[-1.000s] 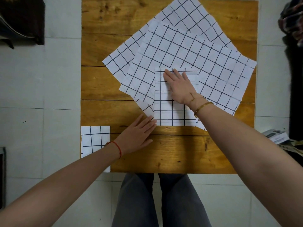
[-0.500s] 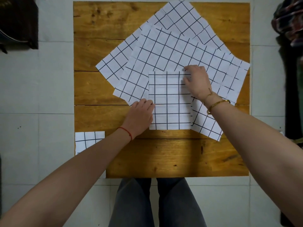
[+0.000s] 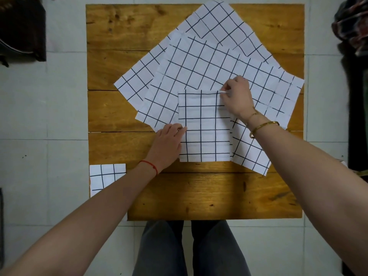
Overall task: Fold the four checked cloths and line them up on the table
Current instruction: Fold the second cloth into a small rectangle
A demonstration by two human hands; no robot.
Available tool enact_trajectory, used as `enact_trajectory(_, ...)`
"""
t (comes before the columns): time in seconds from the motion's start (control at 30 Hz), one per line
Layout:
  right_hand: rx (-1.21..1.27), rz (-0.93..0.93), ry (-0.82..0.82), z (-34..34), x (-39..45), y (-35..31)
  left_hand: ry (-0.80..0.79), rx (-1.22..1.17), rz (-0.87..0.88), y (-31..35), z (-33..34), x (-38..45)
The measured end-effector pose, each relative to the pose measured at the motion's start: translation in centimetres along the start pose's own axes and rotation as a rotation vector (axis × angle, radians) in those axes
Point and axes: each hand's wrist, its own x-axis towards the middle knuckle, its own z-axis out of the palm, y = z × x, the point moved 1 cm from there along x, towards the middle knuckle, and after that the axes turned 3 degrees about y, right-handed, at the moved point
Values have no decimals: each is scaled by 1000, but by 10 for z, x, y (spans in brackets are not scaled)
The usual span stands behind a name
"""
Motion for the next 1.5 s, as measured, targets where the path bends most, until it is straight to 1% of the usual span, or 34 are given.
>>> enact_trajectory(0.13,115,-140,98,-10,-15,-3,43,-89,-43,1,0,0)
enact_trajectory(0.23,134,-208,169,-17,-43,-1,87,-156,-65,2,-1,-1)
enact_trajectory(0.3,122,-231,181,-18,-63,4,115,-292,-117,1,2,-1)
enact_trajectory(0.4,49,-269,163,-16,-90,13,139,-629,-285,-1,0,0)
enact_trajectory(0.47,16,-319,137,-13,-106,19,120,-841,-464,0,-5,1)
enact_trajectory(0.53,-21,-380,109,-9,-121,25,101,-1044,-679,2,-9,5)
enact_trajectory(0.6,-100,-427,72,-3,-135,30,104,-1201,-842,3,-12,11)
enact_trajectory(0.67,-186,-468,22,4,-147,36,129,-1262,-900,4,-13,16)
enact_trajectory(0.77,-271,-520,-71,10,-161,38,178,-1205,-944,4,-11,21)
enact_trajectory(0.9,-274,-535,-198,15,-171,38,184,-1075,-942,6,-14,20)
enact_trajectory(1.0,-250,-480,-206,16,-171,37,155,-1101,-890,8,-13,17)
enact_trajectory(1.1,-190,-404,-136,15,-163,27,142,-965,-790,9,-12,15)
enact_trajectory(1.17,-176,-421,-97,19,-155,15,150,-878,-714,11,-11,12)
enact_trajectory(1.23,-187,-444,-94,25,-147,0,177,-791,-630,12,-9,9)
enact_trajectory(1.33,-250,-436,-129,37,-135,-22,196,-637,-488,11,-5,5)
enact_trajectory(1.43,-331,-438,-218,53,-128,-38,177,-488,-402,11,-2,2)
enact_trajectory(1.5,-400,-439,-280,64,-127,-42,172,-347,-340,8,1,-1)
